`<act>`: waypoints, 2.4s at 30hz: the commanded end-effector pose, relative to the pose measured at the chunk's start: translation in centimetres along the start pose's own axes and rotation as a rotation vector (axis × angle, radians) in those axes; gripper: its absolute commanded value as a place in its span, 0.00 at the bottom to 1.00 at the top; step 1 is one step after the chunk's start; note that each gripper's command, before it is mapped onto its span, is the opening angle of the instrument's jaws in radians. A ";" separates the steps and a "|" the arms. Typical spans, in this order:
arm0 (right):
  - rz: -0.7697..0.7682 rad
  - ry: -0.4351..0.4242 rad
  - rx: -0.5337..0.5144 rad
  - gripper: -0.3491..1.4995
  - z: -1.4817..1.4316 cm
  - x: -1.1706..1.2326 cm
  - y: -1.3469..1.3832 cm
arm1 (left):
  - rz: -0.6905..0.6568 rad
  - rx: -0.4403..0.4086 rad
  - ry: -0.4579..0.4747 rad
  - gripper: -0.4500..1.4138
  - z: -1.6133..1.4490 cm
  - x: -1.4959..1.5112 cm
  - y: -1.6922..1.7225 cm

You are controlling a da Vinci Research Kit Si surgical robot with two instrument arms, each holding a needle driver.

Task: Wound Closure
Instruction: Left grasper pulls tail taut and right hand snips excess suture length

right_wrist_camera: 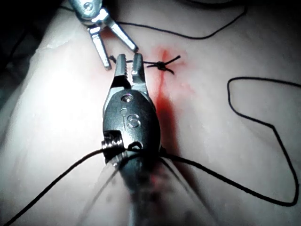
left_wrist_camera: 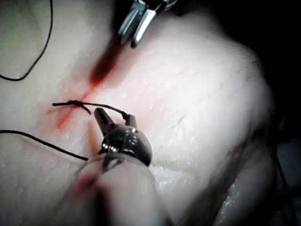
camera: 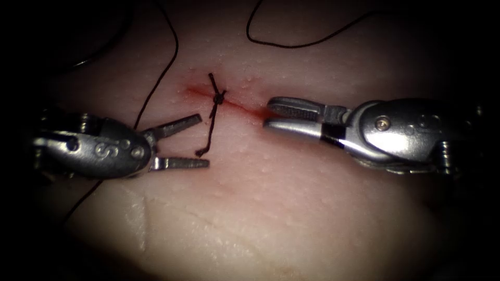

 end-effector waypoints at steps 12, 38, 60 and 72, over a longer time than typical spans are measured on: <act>0.001 0.000 0.004 0.37 0.05 -0.06 -0.04 | 0.055 0.003 0.032 0.30 -0.01 0.09 0.12; -0.170 -0.041 0.048 0.84 0.49 -0.23 0.06 | 0.088 -0.025 0.073 0.00 -0.09 0.24 -0.26; -0.322 -0.057 0.024 0.87 1.19 -0.41 0.07 | 0.096 -0.037 0.070 0.00 -0.15 0.22 -0.28; -0.375 -0.048 0.026 0.87 1.41 -0.43 0.08 | 0.098 -0.040 0.071 0.00 -0.19 0.20 -0.28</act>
